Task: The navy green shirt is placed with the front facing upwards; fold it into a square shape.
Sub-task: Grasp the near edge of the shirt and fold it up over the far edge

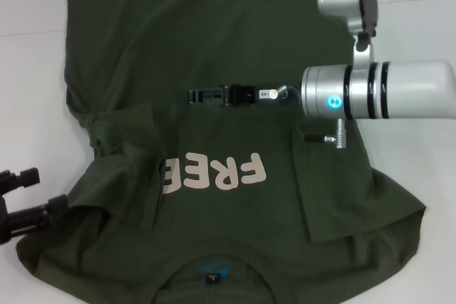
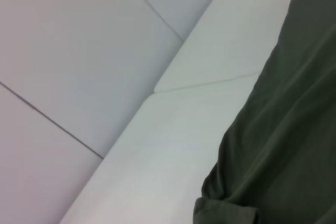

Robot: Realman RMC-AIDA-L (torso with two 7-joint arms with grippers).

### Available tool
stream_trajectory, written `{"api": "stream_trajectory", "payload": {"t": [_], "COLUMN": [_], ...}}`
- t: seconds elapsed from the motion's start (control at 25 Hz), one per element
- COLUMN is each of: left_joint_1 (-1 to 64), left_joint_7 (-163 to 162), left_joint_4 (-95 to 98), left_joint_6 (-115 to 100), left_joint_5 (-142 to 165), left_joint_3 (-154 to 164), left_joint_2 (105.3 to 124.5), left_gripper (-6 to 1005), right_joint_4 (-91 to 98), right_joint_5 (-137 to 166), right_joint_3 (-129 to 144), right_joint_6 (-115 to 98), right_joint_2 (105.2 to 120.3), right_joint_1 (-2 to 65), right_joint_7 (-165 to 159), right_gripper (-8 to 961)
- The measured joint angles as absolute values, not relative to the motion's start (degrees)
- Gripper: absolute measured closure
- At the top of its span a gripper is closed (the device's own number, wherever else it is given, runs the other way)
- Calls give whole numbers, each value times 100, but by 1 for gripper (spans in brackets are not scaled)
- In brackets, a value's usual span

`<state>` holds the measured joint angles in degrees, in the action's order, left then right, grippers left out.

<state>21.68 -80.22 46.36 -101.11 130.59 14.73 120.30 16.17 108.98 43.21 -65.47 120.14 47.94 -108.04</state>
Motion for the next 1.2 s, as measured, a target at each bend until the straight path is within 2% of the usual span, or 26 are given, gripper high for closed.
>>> {"api": "stream_trajectory", "payload": {"t": [0.32, 0.4, 0.56, 0.84, 1.2], "left_joint_1": [2047, 2036, 2049, 2088, 2102], "left_joint_7": [-7723, -7621, -7440, -7206, -7240], "left_joint_4": [4747, 4762, 4776, 4772, 4676], "left_joint_6": [-10110, -10071, -9900, -9119, -8795], "left_joint_5": [13061, 13061, 13087, 13143, 13098], "left_joint_3": [1825, 1912, 2091, 2446, 2763], "left_joint_2": [12098, 12112, 12162, 12363, 12389], "left_gripper": [110, 91, 90, 91, 114], "right_joint_4": [1811, 1829, 1839, 1852, 1864], "right_joint_5": [10606, 10497, 10290, 10226, 10221], "right_joint_3": [4311, 4312, 4301, 4297, 4297], "right_joint_6": [-6935, -7002, -7128, -7226, -7303], "right_joint_2": [12004, 11996, 11975, 11971, 11977], "right_joint_1": [4434, 4334, 4196, 4128, 4112], "right_joint_7": [-10758, -10753, -10747, -10744, -10740], "right_gripper": [69, 69, 69, 69, 68]}}
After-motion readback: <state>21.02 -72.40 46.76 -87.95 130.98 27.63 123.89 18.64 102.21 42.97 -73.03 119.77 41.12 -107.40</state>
